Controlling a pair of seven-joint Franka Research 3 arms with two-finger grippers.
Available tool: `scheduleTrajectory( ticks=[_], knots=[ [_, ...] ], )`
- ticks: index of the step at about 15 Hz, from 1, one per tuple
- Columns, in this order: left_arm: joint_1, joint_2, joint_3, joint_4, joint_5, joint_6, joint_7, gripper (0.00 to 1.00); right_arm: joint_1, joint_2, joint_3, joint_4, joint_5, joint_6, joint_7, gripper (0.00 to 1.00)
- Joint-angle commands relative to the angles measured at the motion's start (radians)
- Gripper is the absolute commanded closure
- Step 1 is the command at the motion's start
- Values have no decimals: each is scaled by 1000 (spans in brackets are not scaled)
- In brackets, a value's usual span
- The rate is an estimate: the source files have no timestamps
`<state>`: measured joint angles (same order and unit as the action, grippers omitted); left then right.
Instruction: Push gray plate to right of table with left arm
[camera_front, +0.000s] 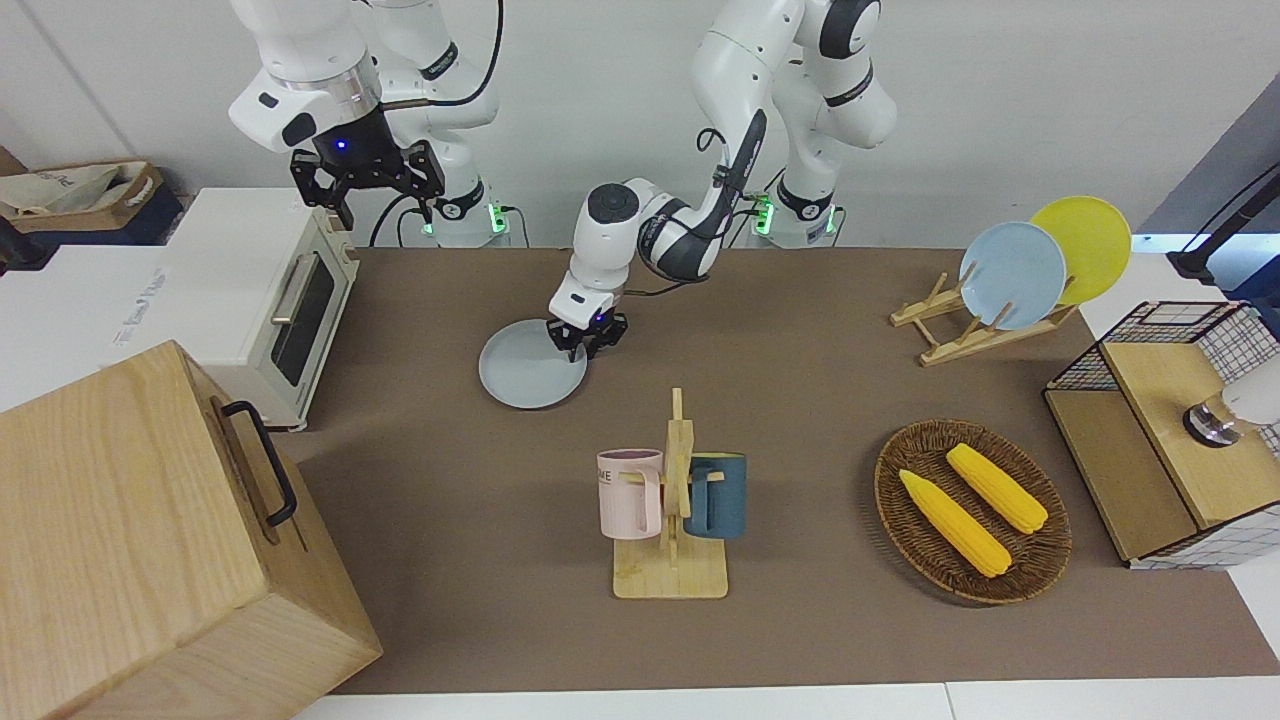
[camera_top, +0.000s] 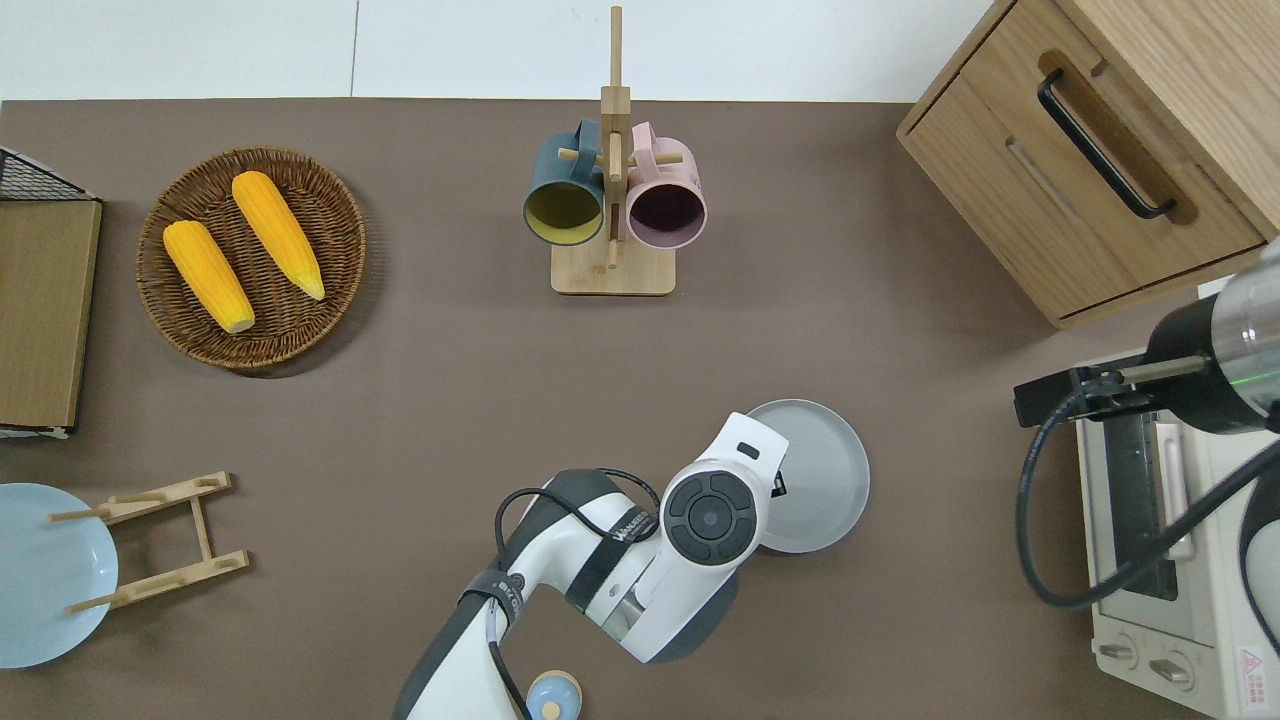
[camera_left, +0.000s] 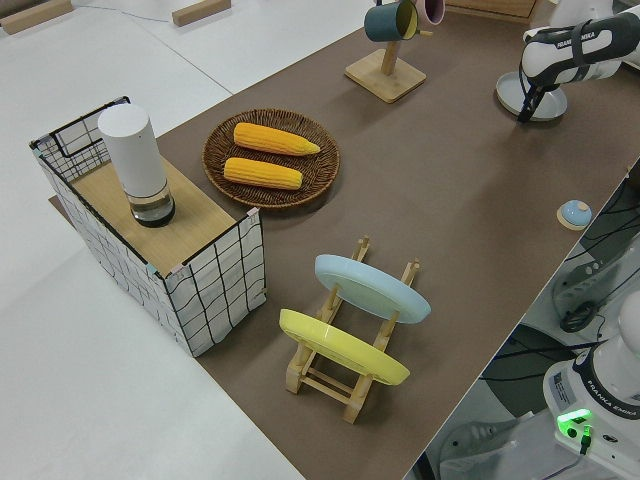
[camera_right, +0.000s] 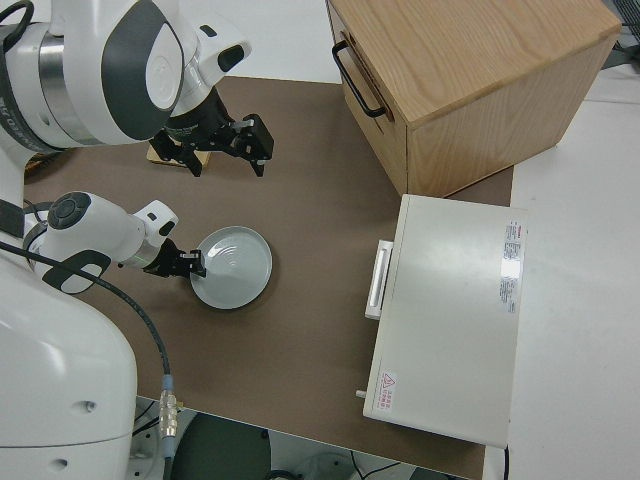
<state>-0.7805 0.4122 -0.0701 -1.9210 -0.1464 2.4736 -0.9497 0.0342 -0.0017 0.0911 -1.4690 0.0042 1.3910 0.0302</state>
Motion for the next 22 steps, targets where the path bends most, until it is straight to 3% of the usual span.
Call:
scheduleTrajectory(
  ticks=[1, 7, 11, 22],
  knots=[
    [16, -25, 20, 20, 51, -96, 27, 227, -11, -8, 6, -1, 8, -12, -3, 17],
    [122, -139, 20, 8, 37, -280, 161, 28, -11, -8, 6, -1, 8, -12, -3, 17],
    [193, -199, 20, 7, 37, -389, 230, 15, -11, -8, 6, -1, 8, -12, -1, 17],
    [520, -401, 20, -46, 36, -582, 614, 9, -11, -8, 6, -1, 8, -12, -3, 17]
  ],
)
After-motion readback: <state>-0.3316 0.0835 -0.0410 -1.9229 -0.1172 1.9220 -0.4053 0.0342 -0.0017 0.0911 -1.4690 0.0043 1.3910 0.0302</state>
